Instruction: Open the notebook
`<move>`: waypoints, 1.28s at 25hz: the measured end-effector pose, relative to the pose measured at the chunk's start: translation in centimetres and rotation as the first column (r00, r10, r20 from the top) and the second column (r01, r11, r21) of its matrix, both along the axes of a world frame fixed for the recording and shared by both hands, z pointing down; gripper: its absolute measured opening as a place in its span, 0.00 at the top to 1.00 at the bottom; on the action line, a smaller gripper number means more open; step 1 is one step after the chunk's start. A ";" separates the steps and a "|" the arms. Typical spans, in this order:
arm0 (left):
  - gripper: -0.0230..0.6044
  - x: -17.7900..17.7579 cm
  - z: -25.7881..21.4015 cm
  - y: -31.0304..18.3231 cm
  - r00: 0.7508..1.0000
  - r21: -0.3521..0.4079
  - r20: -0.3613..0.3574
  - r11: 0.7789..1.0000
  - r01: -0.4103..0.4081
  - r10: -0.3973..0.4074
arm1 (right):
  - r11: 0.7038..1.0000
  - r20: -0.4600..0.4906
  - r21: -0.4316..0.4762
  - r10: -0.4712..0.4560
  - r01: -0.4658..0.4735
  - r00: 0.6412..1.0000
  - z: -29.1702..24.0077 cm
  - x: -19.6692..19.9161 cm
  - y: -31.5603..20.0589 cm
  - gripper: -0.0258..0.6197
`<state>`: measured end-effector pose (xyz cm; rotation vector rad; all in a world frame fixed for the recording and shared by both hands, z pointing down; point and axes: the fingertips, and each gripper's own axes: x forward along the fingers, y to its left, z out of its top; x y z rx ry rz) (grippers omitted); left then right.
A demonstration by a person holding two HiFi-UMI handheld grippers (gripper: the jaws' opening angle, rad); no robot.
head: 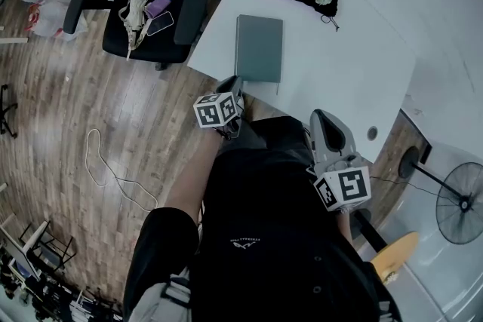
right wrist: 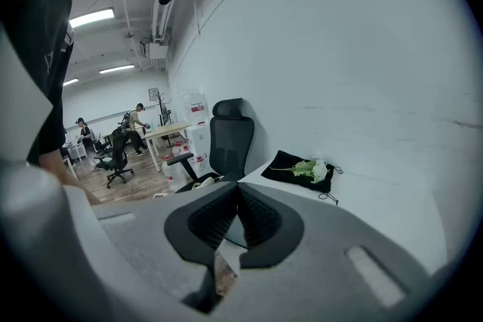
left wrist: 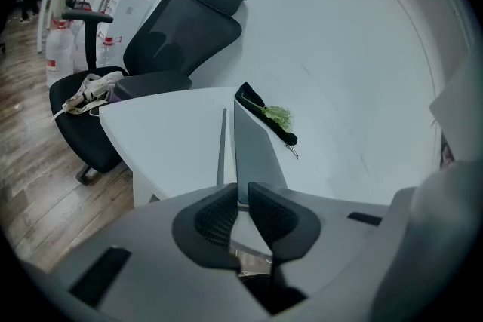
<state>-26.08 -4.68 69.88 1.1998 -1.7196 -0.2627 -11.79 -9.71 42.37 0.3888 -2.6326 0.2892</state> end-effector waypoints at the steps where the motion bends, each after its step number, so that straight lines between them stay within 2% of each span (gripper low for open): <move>1: 0.89 0.0 -0.1 0.0 1.000 -0.001 0.002 1.000 -0.006 0.006 | 1.000 0.001 0.000 0.002 -0.002 1.000 0.0 0.0 0.0 0.95; 7: 0.92 0.2 -0.7 0.1 0.997 -0.064 0.070 0.997 -0.039 0.043 | 1.000 0.012 0.003 0.019 -0.019 1.000 0.0 0.4 0.1 0.95; 9: 0.93 0.1 -0.9 0.1 0.996 -0.076 0.072 0.996 -0.042 0.047 | 1.000 0.015 0.003 0.026 -0.026 1.000 0.0 0.4 -0.1 0.95; 17: 0.95 0.5 -2.6 -0.1 0.988 -0.058 0.143 0.997 -0.053 0.061 | 1.000 0.034 -0.003 0.014 -0.014 0.999 0.1 0.5 -0.2 0.95; 32: 0.95 2.1 -6.7 -1.3 0.978 -0.006 0.207 1.000 0.008 -0.007 | 1.000 0.072 -0.023 0.023 -0.021 0.997 -0.4 4.1 -2.1 0.95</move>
